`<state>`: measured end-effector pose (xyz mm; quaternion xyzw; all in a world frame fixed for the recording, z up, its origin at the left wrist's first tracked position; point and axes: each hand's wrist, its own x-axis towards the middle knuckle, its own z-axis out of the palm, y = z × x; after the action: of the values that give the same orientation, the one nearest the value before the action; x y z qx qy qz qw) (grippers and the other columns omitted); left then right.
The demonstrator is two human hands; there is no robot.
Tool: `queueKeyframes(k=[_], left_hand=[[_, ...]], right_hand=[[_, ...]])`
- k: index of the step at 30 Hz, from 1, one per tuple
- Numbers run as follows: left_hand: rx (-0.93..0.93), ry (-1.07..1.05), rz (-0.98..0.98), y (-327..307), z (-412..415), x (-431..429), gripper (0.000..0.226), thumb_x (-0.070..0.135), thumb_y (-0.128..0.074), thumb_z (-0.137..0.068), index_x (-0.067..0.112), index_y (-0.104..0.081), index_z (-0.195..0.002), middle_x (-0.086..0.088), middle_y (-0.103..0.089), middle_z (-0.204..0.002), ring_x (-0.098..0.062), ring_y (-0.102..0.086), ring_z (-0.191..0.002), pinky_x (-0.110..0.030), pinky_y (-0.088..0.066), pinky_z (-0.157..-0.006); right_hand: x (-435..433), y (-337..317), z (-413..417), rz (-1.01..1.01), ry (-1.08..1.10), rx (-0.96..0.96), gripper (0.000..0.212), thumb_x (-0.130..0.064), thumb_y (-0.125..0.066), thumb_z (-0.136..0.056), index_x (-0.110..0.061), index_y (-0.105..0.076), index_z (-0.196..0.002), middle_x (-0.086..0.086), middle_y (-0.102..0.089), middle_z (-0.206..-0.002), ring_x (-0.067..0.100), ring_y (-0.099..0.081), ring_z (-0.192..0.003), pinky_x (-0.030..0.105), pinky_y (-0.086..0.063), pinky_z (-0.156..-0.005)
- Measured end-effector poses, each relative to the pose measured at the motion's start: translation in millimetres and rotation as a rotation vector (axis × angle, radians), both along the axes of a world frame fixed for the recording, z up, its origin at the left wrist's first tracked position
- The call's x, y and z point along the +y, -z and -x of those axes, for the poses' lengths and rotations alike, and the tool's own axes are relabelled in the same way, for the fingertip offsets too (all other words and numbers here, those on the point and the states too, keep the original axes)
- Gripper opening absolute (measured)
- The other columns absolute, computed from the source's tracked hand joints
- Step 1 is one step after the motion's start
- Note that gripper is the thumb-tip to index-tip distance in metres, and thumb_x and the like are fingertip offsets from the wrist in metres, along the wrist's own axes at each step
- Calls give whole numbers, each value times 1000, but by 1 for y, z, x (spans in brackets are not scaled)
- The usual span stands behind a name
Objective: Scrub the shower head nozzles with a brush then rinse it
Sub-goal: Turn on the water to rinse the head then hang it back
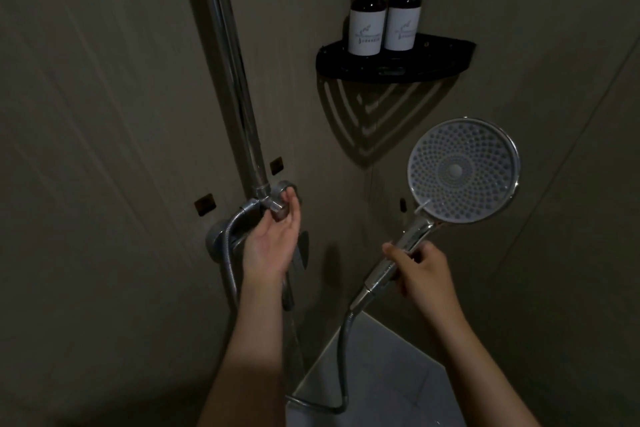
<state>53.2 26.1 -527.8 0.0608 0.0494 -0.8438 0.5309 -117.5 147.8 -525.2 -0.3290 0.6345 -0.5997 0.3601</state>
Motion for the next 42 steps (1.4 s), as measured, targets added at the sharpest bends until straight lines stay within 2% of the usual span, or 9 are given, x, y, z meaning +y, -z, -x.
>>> queueKeyframes(k=[11,12,14,17,22,28,32,37,42], left_hand=[[-404,-5,21,-17,-7,13,50,2,-49,-82,2,-44,-132,-15,-58,-117,-23,-55,-120,-33,-42,-105],[-520,1,20,-21,-7,10,50,1,-45,-88,-8,-32,-135,-14,-60,-111,-22,-56,-116,-33,-46,-100],[-571,34,-20,-26,-7,0,37,0,-41,-95,2,-45,-132,-20,-62,-109,-27,-60,-109,-40,-51,-86],[-804,58,-55,-28,-5,-15,22,2,-42,-97,-7,-53,-114,-23,-63,-106,-30,-60,-113,-37,-49,-88],[-1057,29,25,-27,3,-21,25,6,-47,-96,-6,-51,-117,-22,-63,-107,-21,-66,-79,-27,-59,-68],[-1089,-68,43,-8,-3,0,25,20,-42,-99,1,-57,-106,-17,-66,-100,-25,-67,-94,-34,-52,-89],[-1248,-245,-48,20,-4,18,17,14,-41,-98,13,-58,-97,-7,-62,-93,-16,-61,-84,-23,-48,-74],[-1168,-33,-86,38,18,36,44,27,-35,-101,6,-39,-139,-15,-48,-138,-26,-44,-130,-28,-35,-97],[-1232,-50,-58,68,29,25,49,40,-43,-93,12,-49,-132,-14,-53,-136,-28,-51,-122,-40,-37,-107]], right_hand=[[-5,0,6,-5,16,2,11,-14,-65,-85,-4,-59,-85,7,-56,-62,2,-49,-39,14,-37,-38],[-6,0,5,-3,13,-1,10,-14,-65,-85,-6,-60,-83,5,-56,-61,1,-50,-39,13,-37,-38],[-6,1,4,4,6,8,8,-13,-65,-85,-9,-60,-81,2,-56,-59,-2,-50,-38,12,-37,-39],[-7,1,1,14,-2,18,13,-14,-66,-85,-12,-57,-76,1,-54,-58,-3,-49,-38,11,-36,-40],[-6,0,0,27,17,9,15,-14,-67,-85,-10,-56,-74,4,-55,-58,0,-48,-39,13,-37,-39],[4,-2,2,33,23,8,15,-14,-65,-86,-10,-57,-75,3,-56,-60,2,-51,-43,15,-38,-42],[9,6,8,-2,68,62,16,-18,-67,-85,-12,-56,-74,5,-56,-63,12,-52,-52,25,-38,-51],[22,20,18,-60,149,161,24,-19,-68,-84,-15,-51,-67,1,-53,-57,13,-54,-51,24,-38,-48],[36,29,33,-136,211,265,27,-22,-68,-84,-14,-50,-65,3,-53,-60,18,-52,-57,31,-41,-55]])
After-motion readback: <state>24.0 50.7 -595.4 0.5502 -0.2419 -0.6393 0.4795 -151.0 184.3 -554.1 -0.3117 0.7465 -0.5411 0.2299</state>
